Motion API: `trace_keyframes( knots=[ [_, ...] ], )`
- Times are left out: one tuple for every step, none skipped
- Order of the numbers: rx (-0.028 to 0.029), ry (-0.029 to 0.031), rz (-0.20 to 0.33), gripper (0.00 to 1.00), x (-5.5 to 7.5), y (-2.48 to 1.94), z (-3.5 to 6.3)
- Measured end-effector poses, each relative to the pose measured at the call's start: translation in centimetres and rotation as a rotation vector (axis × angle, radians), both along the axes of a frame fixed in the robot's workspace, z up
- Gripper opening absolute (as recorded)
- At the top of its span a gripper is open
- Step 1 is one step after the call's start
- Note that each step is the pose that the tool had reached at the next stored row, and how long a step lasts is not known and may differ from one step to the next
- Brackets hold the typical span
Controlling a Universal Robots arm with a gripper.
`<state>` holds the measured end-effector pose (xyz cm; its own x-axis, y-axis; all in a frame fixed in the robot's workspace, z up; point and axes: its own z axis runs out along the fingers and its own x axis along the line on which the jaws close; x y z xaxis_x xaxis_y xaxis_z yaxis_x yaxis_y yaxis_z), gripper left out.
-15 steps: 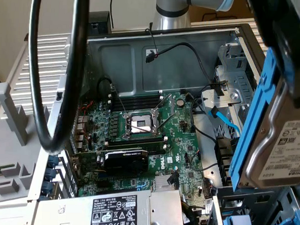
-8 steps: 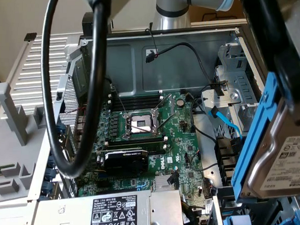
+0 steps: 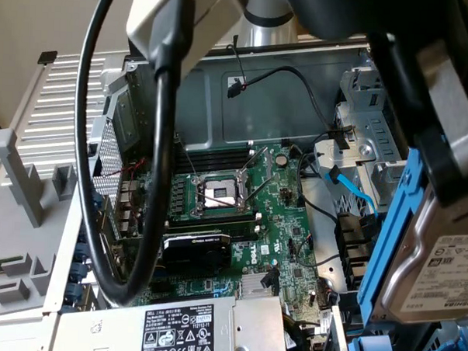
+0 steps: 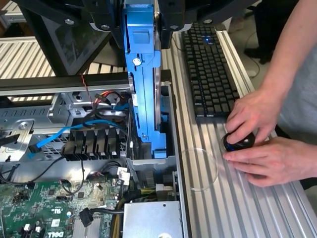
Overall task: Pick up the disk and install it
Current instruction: 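Insert the disk into the insertion slot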
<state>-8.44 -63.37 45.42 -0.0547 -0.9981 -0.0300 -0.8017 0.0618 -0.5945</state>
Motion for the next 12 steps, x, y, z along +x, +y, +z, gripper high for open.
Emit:
trace_keyframes(
  knots=[
    [-0.0001,0.0001,0.0,0.37,0.0,0.01,-0.17],
    [-0.0003,0.0001,-0.001,0.37,0.0,0.04,-0.29],
    [-0.0003,0.0001,-0.001,0.37,0.0,0.1,-0.41],
    [-0.0002,0.0,-0.001,0.37,-0.01,0.19,-0.49],
    [-0.0001,0.0001,-0.001,0.37,-0.01,0.3,-0.54],
    [-0.0002,0.0001,-0.001,0.37,-0.01,0.36,-0.56],
    [-0.0006,0.0002,-0.001,0.37,0.0,0.41,-0.58],
    [-0.0009,0.0001,-0.001,0.37,0.0,0.42,-0.62],
    [-0.002,0.0001,-0.002,0.37,-0.02,0.47,-0.65],
    [-0.003,0.0002,-0.002,0.37,-0.04,0.58,-0.7],
    [-0.0041,0.0001,-0.002,0.37,-0.04,0.66,-0.75],
    [-0.005,0.0001,-0.002,0.37,-0.04,0.7,-0.81]
  ],
)
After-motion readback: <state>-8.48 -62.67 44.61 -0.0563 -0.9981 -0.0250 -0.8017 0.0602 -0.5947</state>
